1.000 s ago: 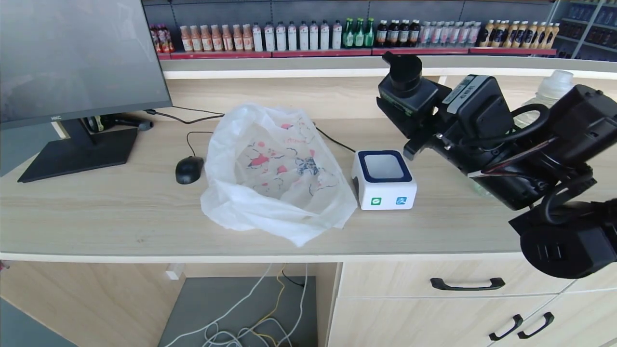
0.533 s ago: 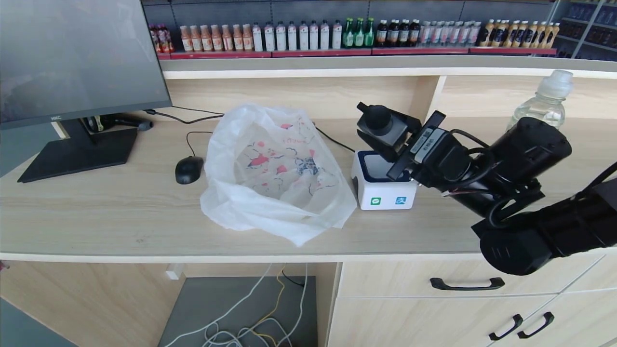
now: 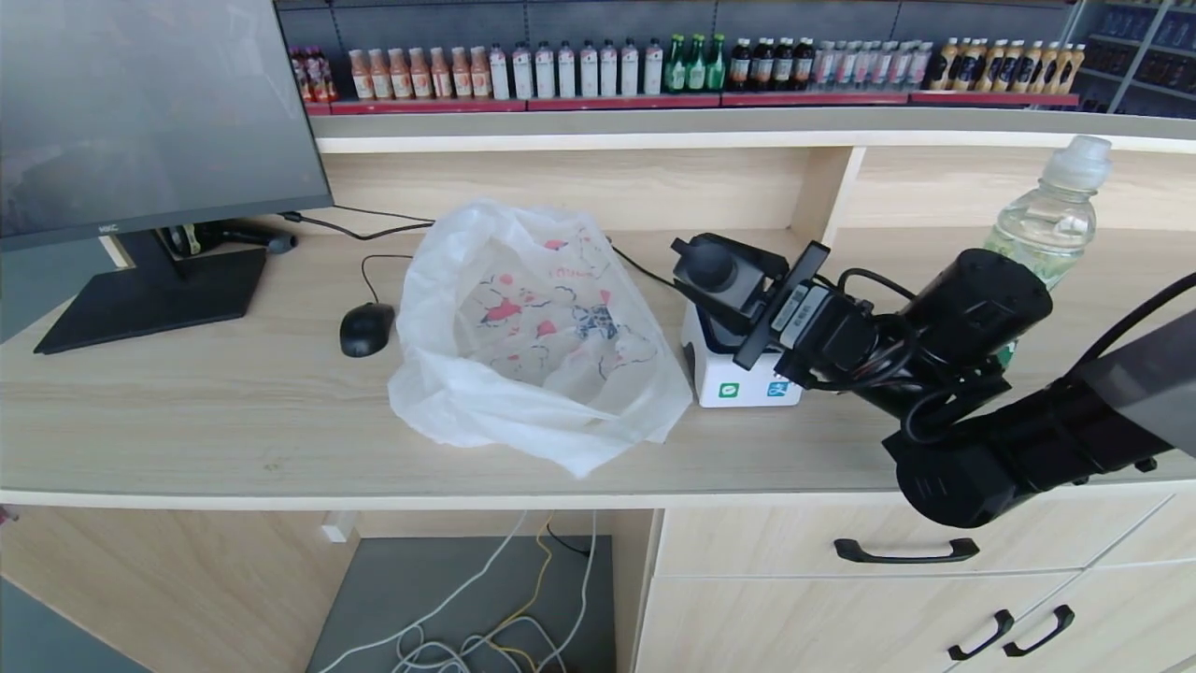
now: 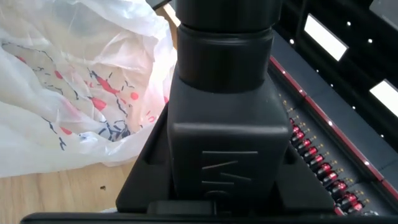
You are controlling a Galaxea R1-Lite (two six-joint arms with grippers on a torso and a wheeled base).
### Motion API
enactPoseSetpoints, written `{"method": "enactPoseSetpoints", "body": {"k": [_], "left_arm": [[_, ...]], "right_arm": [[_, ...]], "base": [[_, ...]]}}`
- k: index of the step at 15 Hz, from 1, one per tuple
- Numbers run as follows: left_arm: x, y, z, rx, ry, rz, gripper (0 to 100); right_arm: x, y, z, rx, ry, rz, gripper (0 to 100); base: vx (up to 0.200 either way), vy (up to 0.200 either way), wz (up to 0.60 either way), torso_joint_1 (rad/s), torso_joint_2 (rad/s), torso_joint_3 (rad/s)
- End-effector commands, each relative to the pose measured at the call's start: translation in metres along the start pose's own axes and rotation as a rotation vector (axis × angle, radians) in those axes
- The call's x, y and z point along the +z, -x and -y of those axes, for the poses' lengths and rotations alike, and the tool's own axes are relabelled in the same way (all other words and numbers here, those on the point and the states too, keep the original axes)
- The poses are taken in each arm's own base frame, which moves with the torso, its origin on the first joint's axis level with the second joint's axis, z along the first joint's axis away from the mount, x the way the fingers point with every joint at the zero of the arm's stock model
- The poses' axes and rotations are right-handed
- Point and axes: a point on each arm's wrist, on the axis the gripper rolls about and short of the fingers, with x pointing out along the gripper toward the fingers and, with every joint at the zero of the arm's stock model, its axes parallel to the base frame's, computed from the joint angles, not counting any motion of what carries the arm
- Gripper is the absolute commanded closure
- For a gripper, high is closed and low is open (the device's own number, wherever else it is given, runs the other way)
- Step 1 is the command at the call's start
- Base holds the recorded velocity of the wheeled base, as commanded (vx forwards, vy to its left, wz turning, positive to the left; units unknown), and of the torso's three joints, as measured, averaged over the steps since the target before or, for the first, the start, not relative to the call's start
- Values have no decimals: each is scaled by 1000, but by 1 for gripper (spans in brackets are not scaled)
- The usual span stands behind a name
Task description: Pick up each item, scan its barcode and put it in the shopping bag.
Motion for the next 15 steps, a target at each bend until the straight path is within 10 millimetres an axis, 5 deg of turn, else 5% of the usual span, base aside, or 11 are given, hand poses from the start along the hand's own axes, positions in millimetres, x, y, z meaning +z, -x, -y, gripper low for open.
{"method": "enactPoseSetpoints", "body": {"k": [1,15], "left_arm": [[0,0,0,0,0,0,0],[0,0,0,0,0,0,0]], "right_arm": [[0,2,1,10,2,9,100],[-1,12,3,20,0,-13,100]], "base": [[0,0,0,0,0,0],[0,0,0,0,0,0]]}}
